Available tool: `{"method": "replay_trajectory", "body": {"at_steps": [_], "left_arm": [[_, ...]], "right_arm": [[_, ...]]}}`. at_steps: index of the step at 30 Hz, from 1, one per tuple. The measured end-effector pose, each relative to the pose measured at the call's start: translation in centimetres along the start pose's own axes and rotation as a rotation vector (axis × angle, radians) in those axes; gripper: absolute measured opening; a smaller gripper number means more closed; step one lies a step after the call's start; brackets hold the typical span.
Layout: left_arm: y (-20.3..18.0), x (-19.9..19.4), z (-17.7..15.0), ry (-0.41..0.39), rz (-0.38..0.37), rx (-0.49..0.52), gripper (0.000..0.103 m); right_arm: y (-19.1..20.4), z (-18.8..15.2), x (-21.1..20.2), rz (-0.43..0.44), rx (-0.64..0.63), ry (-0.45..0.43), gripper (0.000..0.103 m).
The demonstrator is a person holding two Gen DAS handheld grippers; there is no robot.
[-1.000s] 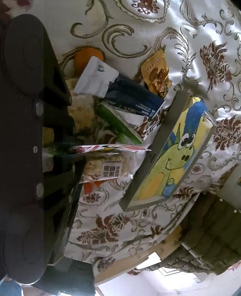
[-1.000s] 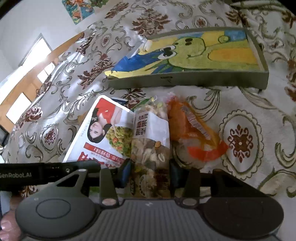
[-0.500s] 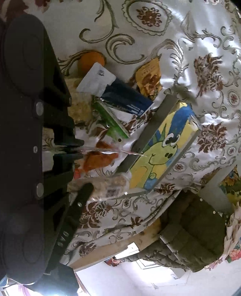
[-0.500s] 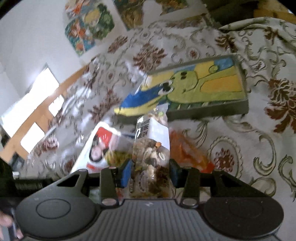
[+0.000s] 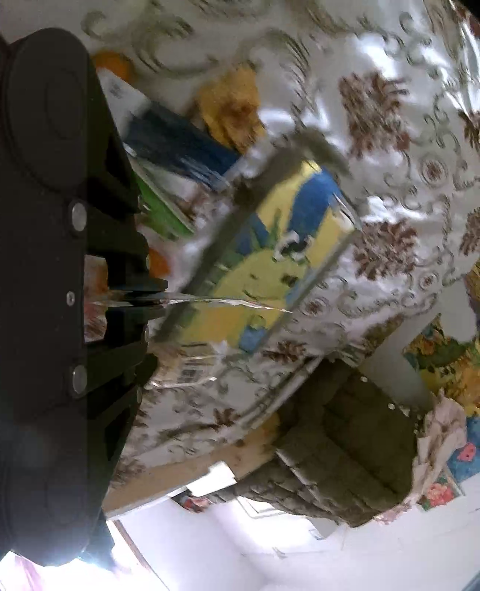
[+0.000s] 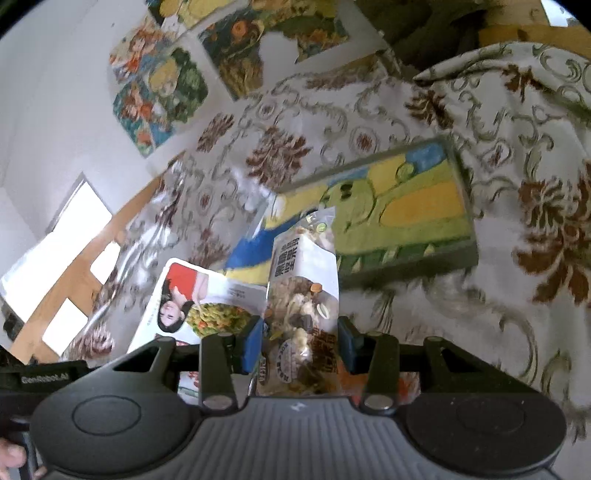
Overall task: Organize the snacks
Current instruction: 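Lift and carry the packet and nut bag with both tools over the grey tray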
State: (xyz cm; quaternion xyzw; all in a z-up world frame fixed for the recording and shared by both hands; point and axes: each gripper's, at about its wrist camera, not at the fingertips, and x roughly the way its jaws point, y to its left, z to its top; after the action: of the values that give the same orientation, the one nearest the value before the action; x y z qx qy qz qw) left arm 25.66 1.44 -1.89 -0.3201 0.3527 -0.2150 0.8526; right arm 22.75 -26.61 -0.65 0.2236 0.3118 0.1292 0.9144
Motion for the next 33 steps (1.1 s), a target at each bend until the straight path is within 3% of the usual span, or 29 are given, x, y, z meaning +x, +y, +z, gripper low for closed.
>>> {"method": "replay_trajectory", "body": {"at_steps": [10, 19, 33], "left_arm": [[-5.2, 9.9, 5.6, -0.053, -0.044, 0.067, 0.007], [-5.2, 17.4, 7.7, -0.057, 0.022, 0.069, 0.007], [-3.2, 20.7, 6.1, -0.017, 0.162, 0.144, 0.008]], "right_arm": [[-5.4, 6.3, 3.4, -0.061, 0.089, -0.116, 0.047], [-9.3, 8.7, 8.3, -0.127, 0.107, -0.143, 0.047], [-9.1, 7.9, 11.7, -0.218, -0.005, -0.064, 0.048]]}}
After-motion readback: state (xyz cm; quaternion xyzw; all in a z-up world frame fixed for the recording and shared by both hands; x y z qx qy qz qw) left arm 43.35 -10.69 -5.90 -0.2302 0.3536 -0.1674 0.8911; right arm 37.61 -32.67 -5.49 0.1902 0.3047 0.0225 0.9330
